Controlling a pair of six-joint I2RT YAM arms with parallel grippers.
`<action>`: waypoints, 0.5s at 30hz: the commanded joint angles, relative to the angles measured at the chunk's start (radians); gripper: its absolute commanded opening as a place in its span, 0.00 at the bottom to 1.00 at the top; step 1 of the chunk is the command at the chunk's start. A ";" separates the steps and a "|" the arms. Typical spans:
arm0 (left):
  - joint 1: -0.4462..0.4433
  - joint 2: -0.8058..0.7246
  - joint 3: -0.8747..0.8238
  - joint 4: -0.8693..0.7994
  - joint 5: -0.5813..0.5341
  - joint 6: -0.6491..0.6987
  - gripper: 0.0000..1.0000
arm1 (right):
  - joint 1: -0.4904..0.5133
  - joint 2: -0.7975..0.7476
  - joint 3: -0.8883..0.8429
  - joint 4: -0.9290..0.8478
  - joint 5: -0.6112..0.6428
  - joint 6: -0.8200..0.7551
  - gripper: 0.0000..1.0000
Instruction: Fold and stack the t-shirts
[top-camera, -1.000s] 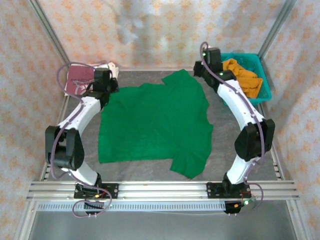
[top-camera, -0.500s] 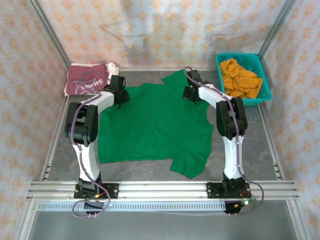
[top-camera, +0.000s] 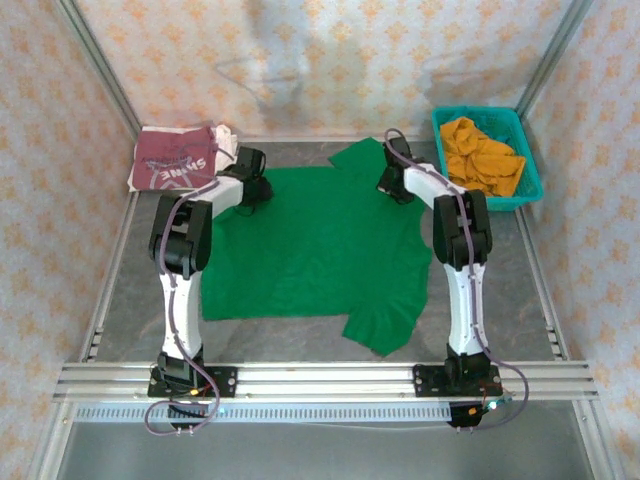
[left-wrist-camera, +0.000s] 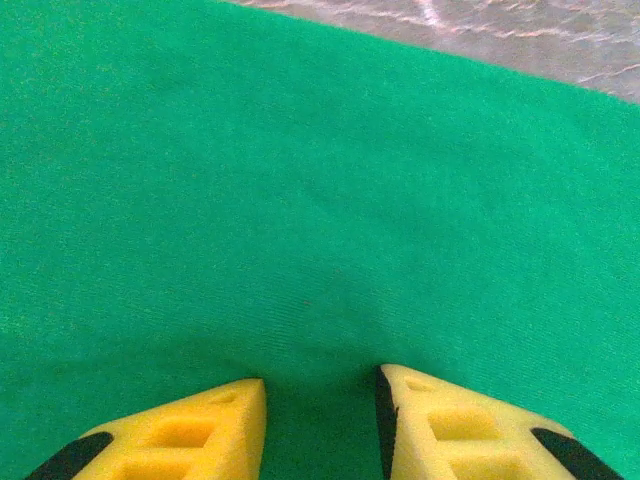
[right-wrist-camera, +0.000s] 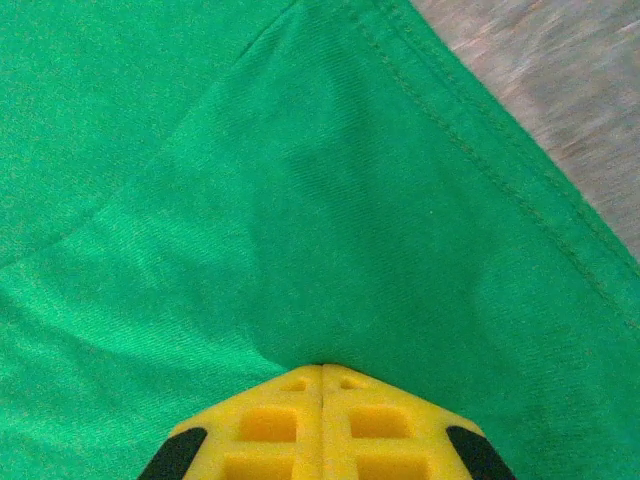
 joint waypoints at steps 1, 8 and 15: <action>-0.012 0.083 0.124 -0.081 0.027 -0.018 0.34 | -0.037 0.057 0.033 -0.059 0.070 0.047 0.00; -0.020 0.258 0.435 -0.195 0.021 -0.013 0.34 | -0.067 0.173 0.259 -0.140 0.057 0.028 0.00; -0.016 0.166 0.478 -0.262 -0.038 -0.007 0.34 | -0.059 0.150 0.485 -0.305 -0.019 -0.010 0.02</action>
